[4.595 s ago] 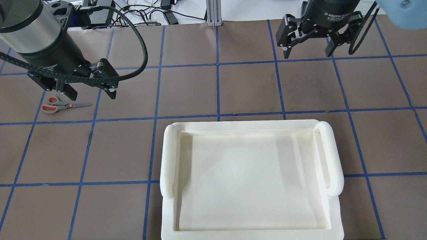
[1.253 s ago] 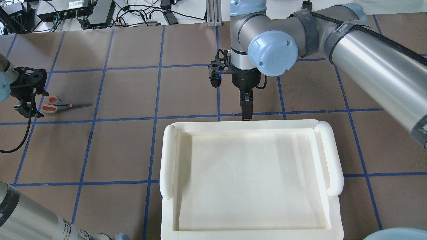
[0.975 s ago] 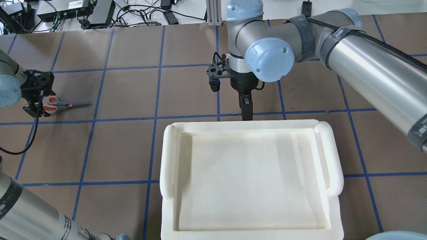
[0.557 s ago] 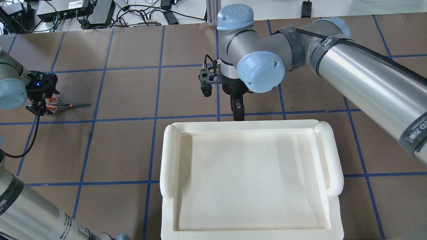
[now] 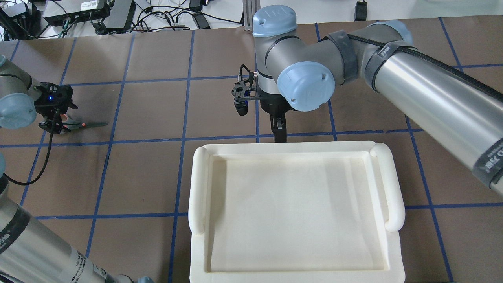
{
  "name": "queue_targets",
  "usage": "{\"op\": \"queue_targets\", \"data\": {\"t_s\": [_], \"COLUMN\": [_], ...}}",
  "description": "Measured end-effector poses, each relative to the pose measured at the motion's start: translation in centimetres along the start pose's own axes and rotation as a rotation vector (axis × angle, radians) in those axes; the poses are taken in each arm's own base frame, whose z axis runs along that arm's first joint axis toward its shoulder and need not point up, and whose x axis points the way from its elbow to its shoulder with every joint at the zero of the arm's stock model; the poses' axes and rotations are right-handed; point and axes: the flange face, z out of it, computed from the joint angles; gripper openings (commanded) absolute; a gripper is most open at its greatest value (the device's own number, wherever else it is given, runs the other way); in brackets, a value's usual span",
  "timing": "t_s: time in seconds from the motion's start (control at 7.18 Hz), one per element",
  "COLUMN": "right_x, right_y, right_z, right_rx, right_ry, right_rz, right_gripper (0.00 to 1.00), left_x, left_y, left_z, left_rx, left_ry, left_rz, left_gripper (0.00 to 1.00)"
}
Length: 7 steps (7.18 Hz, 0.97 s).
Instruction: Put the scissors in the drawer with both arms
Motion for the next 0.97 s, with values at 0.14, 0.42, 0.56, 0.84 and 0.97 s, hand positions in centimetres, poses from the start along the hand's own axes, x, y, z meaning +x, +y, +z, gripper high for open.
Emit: {"op": "queue_targets", "data": {"t_s": [0.14, 0.42, 0.56, 0.84, 0.97], "right_x": [-0.5, -1.8, -2.0, -1.9, -1.8], "right_y": [0.1, 0.5, 0.6, 0.6, 0.5], "right_z": [-0.6, -0.2, 0.4, 1.0, 1.5], "right_rx": [0.004, -0.006, -0.014, -0.016, -0.016], "right_ry": [-0.003, -0.027, -0.039, -0.035, -0.035], "right_rz": [0.003, 0.003, 0.0, -0.003, -0.005], "right_gripper": [0.96, 0.96, 0.96, 0.96, 0.96], "left_x": [0.0, 0.1, 0.2, 0.3, 0.4], "left_y": [0.0, 0.2, 0.2, 0.2, 0.1], "left_z": [0.4, 0.7, 0.7, 0.9, 0.9], "left_rx": [0.001, -0.005, -0.009, -0.008, -0.006], "left_ry": [0.006, 0.018, 0.029, 0.04, 0.043], "left_rz": [-0.001, -0.002, -0.002, 0.002, 0.008], "left_gripper": [0.91, 0.84, 0.78, 0.59, 0.45]}}
